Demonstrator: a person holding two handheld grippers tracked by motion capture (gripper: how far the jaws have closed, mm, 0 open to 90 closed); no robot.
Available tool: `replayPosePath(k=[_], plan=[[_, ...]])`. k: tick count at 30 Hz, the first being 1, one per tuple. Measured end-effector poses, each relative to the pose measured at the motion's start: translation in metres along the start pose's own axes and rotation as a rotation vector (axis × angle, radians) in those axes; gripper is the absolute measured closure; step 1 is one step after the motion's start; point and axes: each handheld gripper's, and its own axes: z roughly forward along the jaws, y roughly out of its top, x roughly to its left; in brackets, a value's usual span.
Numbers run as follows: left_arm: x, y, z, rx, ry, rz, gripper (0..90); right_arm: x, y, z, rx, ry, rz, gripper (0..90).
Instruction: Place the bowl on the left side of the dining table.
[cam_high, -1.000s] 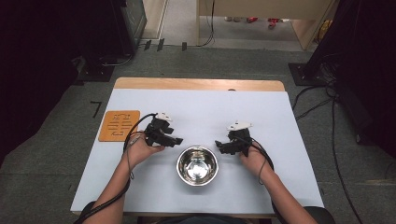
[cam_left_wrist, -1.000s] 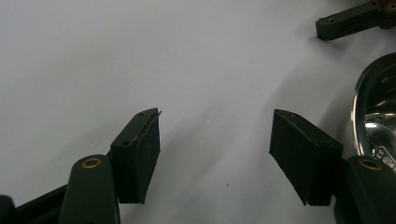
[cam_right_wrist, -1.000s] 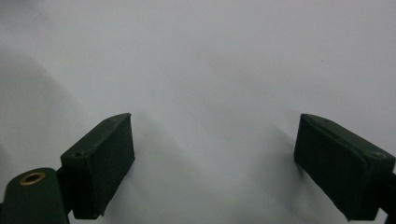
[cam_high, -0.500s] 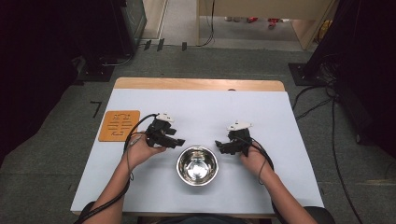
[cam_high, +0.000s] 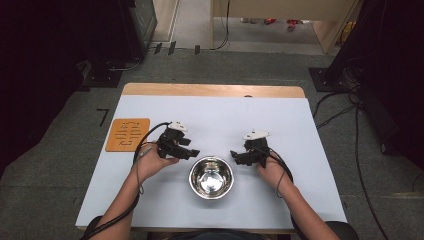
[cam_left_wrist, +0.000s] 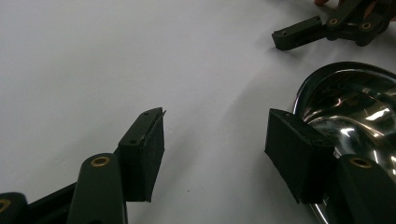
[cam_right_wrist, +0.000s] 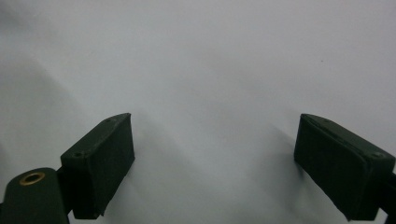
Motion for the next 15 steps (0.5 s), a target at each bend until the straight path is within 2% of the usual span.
replayPosePath(k=[15], plan=[[-0.0105,0.0044,-0.0001,-0.015,-0.020,0.019,38.4,0.0000,0.0000,0.0000,0.000,0.000,0.000,11.8]])
